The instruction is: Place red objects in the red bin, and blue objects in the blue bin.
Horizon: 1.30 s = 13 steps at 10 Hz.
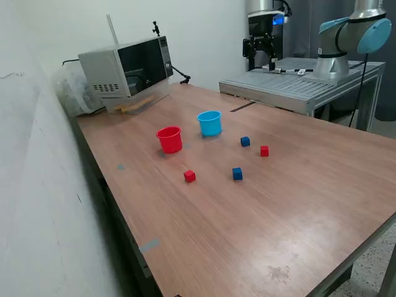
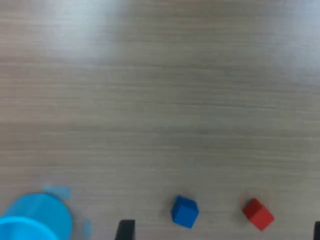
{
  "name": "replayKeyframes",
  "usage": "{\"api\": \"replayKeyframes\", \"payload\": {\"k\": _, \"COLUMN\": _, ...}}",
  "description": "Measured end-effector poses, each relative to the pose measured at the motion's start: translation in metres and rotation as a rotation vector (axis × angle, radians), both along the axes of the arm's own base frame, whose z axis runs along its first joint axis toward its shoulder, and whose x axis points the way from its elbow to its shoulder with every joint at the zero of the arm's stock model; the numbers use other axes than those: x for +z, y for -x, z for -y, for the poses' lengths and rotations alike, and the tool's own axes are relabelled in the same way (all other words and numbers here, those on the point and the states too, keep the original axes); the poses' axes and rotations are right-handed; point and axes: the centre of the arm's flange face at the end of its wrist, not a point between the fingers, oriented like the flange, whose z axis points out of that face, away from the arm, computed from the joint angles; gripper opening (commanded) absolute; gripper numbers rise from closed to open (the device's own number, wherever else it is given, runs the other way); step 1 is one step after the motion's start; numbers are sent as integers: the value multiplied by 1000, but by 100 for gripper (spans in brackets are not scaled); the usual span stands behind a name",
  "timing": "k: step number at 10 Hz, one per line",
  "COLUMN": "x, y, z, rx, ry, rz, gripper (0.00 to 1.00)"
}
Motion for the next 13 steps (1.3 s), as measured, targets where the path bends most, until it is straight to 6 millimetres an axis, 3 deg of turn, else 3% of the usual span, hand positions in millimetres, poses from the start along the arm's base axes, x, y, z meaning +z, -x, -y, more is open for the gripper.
{"api": "replayKeyframes", "payload": {"k": 3, "x": -59, "y": 26, "z": 23, "rx": -23, "ry": 13, "rz": 66, "gripper": 100}}
{"api": "replayKeyframes", "payload": {"k": 6, "x": -100, "y": 63, "z": 53, "rx": -43, "ry": 14, "rz": 114, "gripper": 100}}
{"api": "replayKeyframes", "payload": {"k": 9, "x": -126, "y": 96, "z": 69, "rx": -69, "ry": 15, "rz": 135, "gripper": 100}}
{"api": "replayKeyframes", "payload": {"k": 13, "x": -138, "y": 119, "z": 59, "rx": -78, "ry": 24, "rz": 86, "gripper": 100}}
